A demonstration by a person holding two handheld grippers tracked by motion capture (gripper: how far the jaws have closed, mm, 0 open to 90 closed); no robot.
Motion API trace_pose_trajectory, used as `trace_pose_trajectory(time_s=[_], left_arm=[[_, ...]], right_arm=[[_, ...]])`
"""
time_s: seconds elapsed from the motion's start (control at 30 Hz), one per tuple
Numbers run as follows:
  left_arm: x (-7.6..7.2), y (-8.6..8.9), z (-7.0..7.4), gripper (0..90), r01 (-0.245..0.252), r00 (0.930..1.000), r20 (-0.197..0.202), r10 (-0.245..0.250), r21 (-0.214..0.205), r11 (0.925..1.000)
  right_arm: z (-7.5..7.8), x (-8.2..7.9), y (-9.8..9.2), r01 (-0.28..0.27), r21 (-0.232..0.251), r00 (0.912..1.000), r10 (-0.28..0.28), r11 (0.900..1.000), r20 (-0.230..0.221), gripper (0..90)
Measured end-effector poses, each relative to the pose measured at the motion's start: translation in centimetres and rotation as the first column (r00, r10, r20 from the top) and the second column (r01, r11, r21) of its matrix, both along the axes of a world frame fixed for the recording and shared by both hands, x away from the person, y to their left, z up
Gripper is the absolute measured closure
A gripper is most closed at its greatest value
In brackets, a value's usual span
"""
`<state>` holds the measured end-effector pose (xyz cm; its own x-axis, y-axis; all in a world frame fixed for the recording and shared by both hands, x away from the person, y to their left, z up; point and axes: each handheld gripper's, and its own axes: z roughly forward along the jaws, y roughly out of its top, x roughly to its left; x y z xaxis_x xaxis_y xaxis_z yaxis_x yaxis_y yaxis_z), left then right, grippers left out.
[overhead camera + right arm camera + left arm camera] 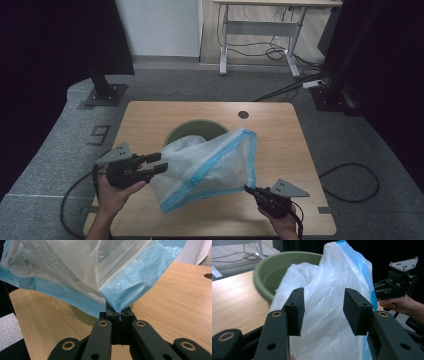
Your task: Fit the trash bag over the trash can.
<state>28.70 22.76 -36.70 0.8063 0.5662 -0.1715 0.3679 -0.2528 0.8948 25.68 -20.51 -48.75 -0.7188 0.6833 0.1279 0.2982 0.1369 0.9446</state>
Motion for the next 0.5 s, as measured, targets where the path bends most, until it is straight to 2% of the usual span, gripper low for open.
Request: trace_pose_trajectory(time_s=[0.27, 0.5], left_arm=[[-0.3, -2.7, 0.2, 45.0, 0.058, 0.9983, -0.01, -0.058, 0.036, 0.9977], [0.0, -4.0, -0.3, 41.4, 0.085, 0.996, -0.031, -0.083, 0.056, 0.9948]], right_arm=[[0.2, 0.0, 0.2, -0.007, -0.001, 1.0, 0.007, 1.0, 0.004, 88.3], [0.1, 0.0, 0.4, -0.009, 0.0, 1.0, 0.009, 1.0, 0.002, 88.2]])
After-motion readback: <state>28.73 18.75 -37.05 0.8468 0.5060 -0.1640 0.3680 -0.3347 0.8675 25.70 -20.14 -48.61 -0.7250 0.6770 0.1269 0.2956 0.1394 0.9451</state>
